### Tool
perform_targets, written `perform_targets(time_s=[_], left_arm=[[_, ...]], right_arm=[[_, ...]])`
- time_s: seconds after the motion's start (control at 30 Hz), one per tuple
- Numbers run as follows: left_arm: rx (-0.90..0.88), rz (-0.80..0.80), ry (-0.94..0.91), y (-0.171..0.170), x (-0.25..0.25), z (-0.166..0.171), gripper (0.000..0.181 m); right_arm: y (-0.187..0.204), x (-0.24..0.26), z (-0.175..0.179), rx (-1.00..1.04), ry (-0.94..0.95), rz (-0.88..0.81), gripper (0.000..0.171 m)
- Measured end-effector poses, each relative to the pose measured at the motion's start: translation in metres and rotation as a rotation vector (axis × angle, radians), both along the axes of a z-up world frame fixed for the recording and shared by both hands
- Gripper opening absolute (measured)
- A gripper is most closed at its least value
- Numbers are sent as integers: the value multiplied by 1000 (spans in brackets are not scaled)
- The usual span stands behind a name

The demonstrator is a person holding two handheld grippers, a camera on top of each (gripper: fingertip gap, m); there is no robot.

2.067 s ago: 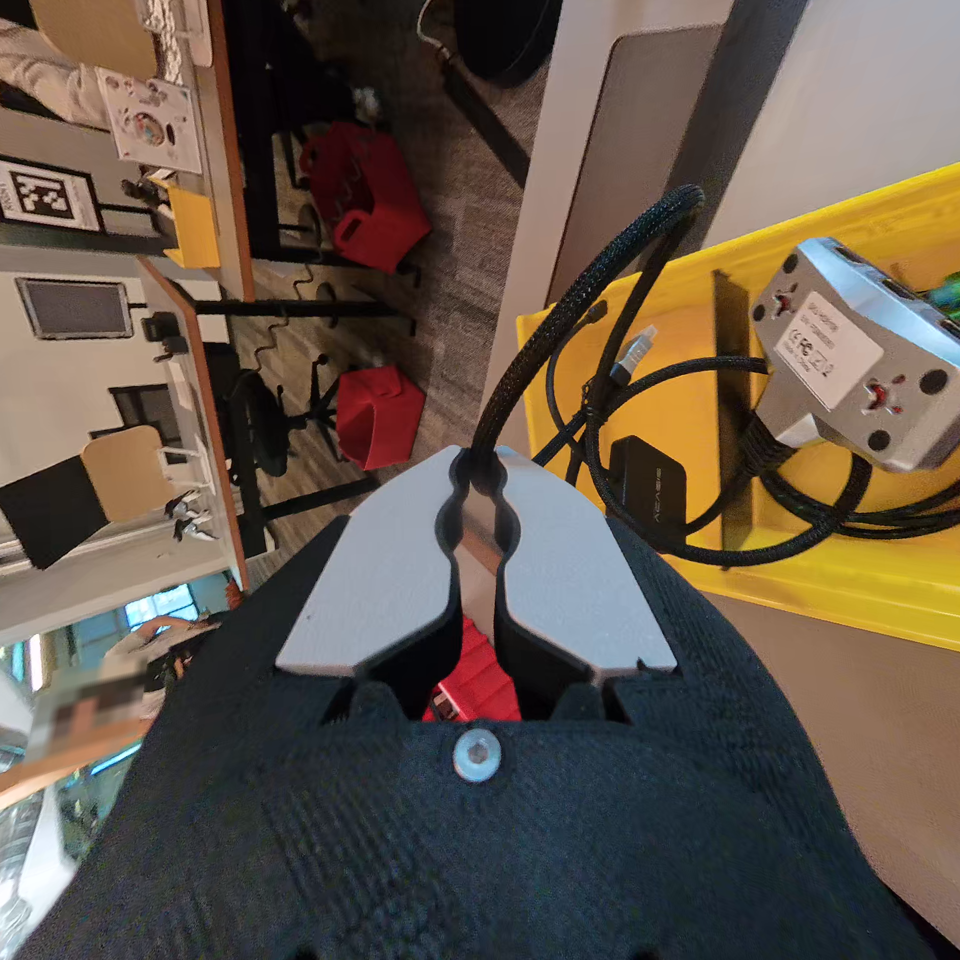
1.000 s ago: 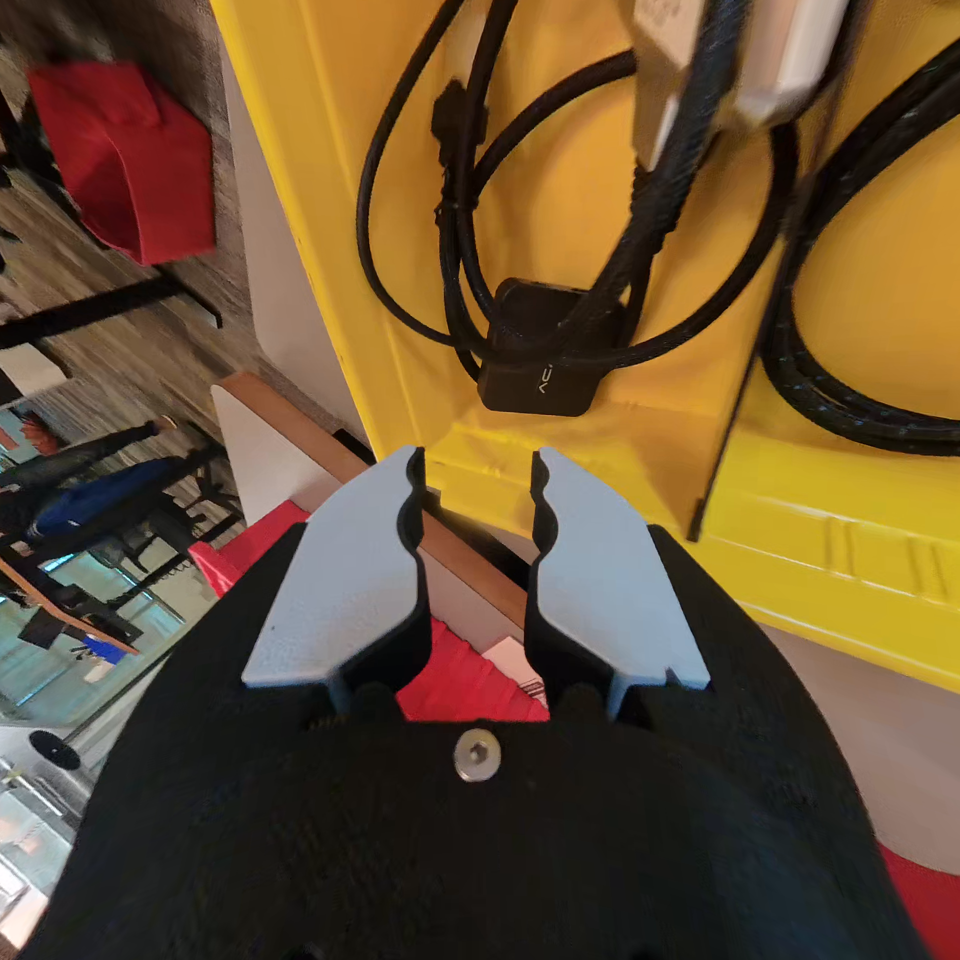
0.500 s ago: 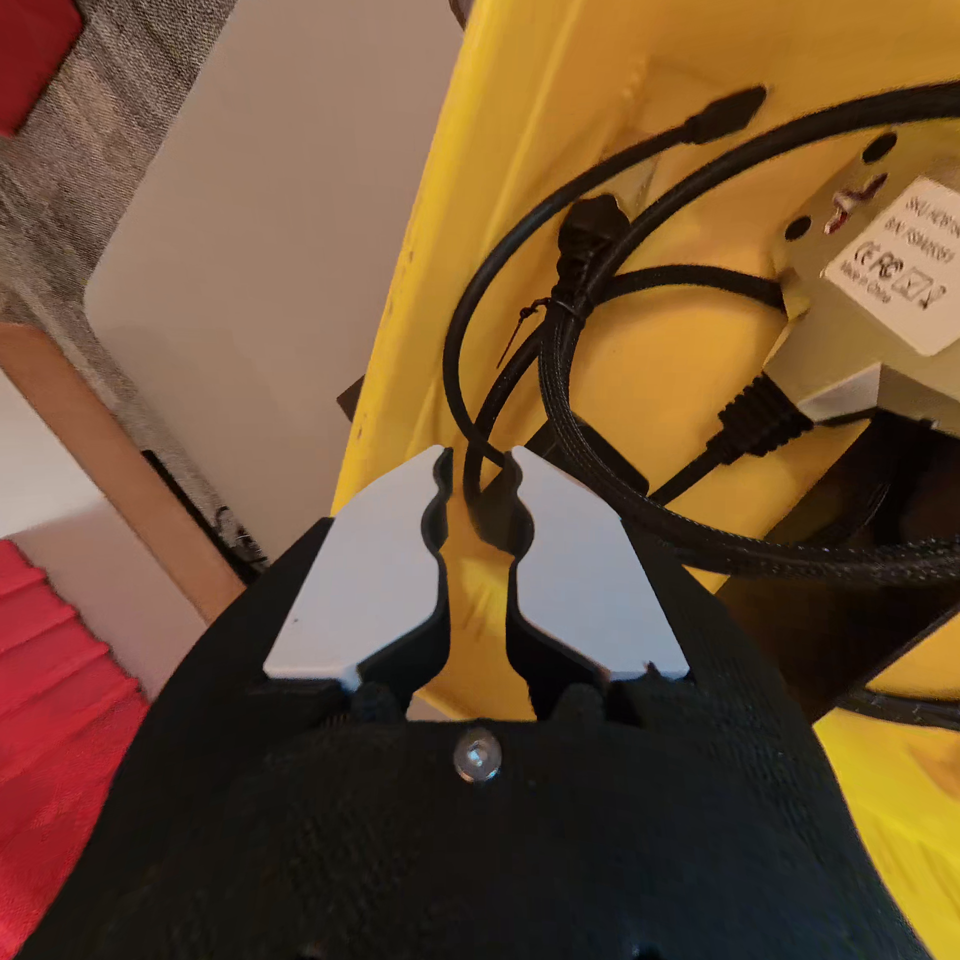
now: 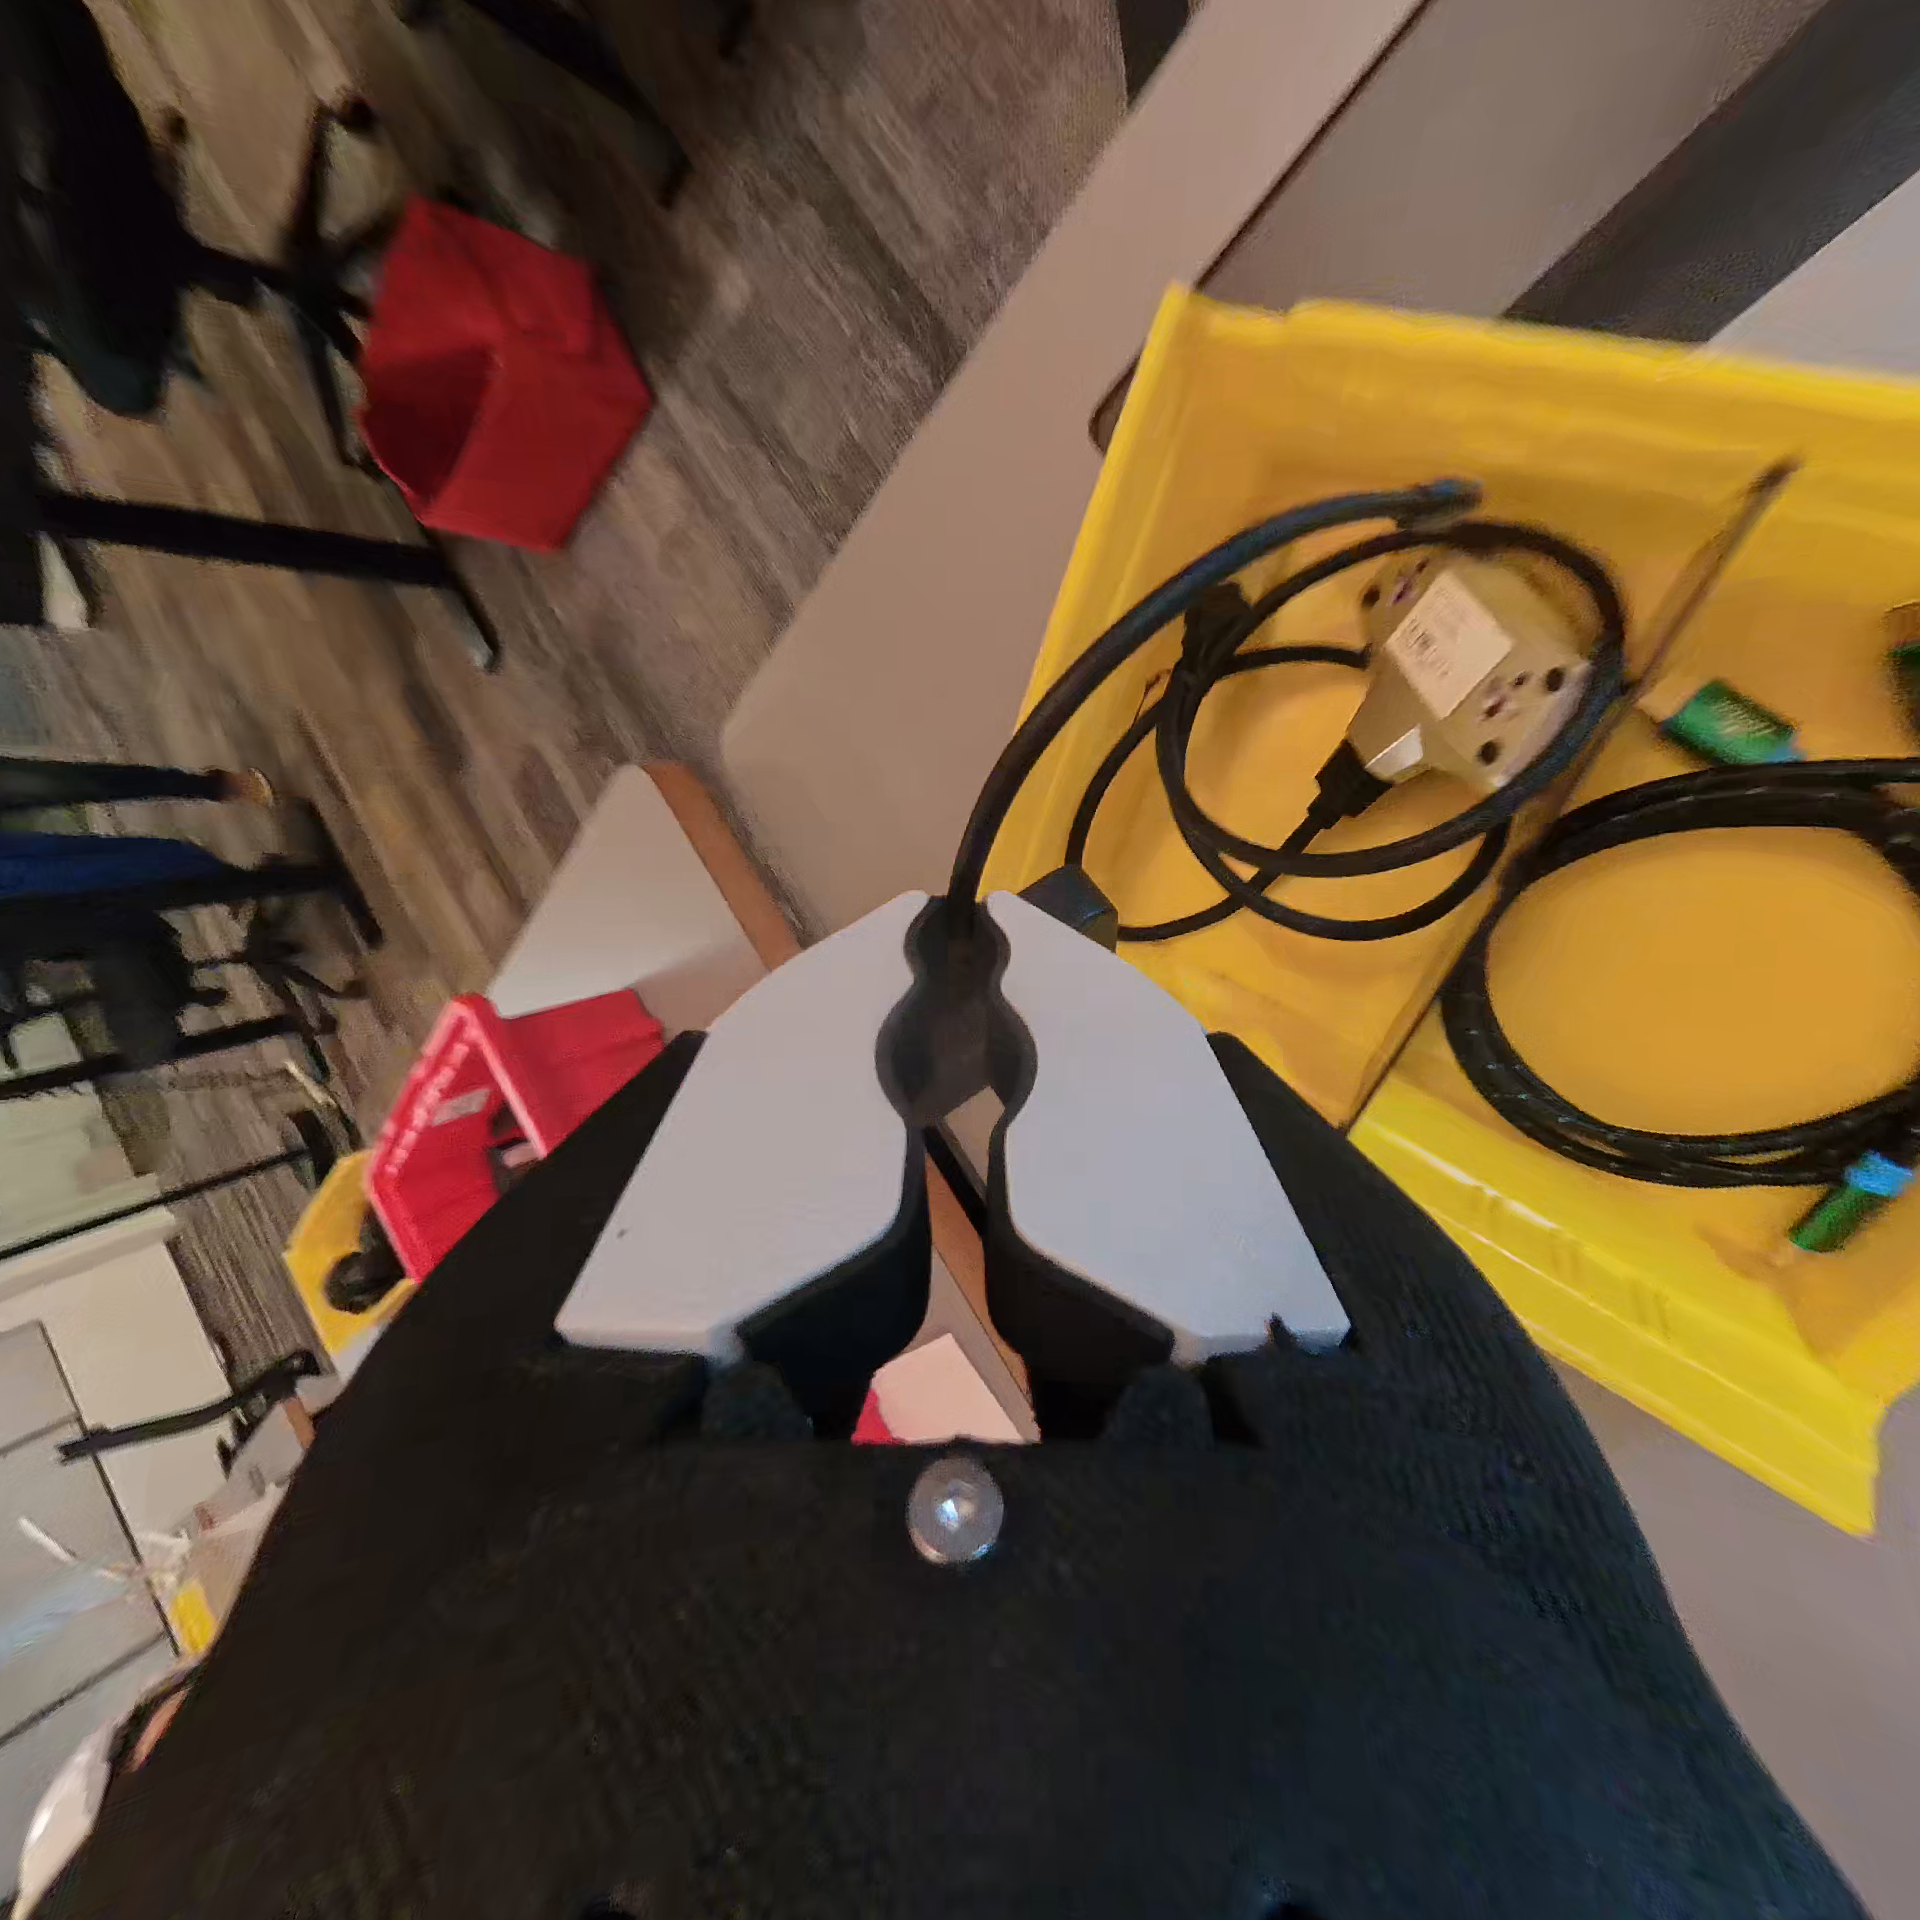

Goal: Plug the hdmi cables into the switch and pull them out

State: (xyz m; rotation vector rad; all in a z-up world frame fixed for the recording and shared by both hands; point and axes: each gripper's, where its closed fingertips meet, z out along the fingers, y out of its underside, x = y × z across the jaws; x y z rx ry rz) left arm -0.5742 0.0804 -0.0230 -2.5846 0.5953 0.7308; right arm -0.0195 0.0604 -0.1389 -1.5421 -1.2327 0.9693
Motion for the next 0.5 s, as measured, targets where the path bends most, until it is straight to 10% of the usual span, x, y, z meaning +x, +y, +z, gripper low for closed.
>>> perform_targets(time_s=[0.03, 0.23, 0.5], left_arm=[[35, -29, -7, 0, 16, 18, 5], [208, -340, -356, -3, 182, 61, 5], [344, -665, -1087, -41, 438, 12, 5]], right_arm=[[-2, 0, 3, 13, 6, 4, 27], [-17, -3, 28, 137, 66, 12, 28], [-52, -29, 44, 155, 159, -4, 54]])
